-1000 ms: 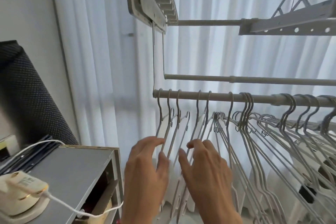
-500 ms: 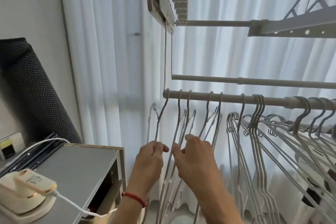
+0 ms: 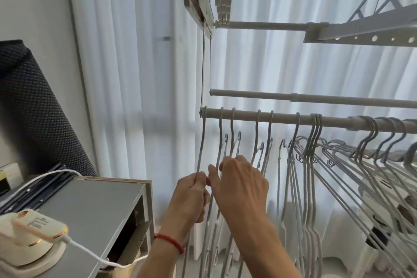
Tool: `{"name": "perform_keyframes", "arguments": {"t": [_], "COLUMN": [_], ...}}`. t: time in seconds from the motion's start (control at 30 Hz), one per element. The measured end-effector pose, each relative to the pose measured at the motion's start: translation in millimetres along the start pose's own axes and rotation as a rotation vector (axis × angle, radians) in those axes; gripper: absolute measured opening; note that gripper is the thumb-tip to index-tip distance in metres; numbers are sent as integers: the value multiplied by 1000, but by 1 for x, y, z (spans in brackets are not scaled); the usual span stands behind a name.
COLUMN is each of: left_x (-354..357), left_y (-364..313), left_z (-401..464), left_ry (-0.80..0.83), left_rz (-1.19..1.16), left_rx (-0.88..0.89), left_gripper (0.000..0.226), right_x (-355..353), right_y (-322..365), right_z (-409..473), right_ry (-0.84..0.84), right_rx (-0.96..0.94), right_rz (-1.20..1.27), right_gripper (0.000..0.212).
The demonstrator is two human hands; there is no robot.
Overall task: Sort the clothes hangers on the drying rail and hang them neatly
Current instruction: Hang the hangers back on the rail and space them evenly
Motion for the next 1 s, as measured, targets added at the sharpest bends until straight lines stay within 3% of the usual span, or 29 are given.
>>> {"name": "perform_keyframes", "arguments": {"t": [0.37, 0.5, 0.6, 0.77, 1.0], "left_x": [1, -7, -8, 0, 4], "left_y": [-1, -2, -4, -3, 1], "left_z": [-3, -2, -1, -1, -4], "left_ry": [-36, -87, -90, -44, -5], "left_rz": [-2, 181, 205, 167, 119], "left_rx": [17, 82, 114, 119, 114], "left_gripper": [43, 25, 16, 23, 31], "right_x": [9, -1, 3, 16, 20], "right_y": [-1, -9, -18, -26, -35], "right_z": [9, 5, 8, 13, 19], "right_ry": [77, -31, 8, 136, 112], "right_rx": [1, 27, 54, 55, 68], "right_rz": [-36, 77, 129, 94, 119], "right_gripper": [42, 28, 18, 5, 6]}}
Point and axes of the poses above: each hand's wrist, its own z-axis towards the middle knuckle, its own x-axis out of the palm, y = z × x, the point moved 7 cm from there along z, towards the middle knuckle, and after that the axes turned 6 degrees about x, right-handed, at the moved point
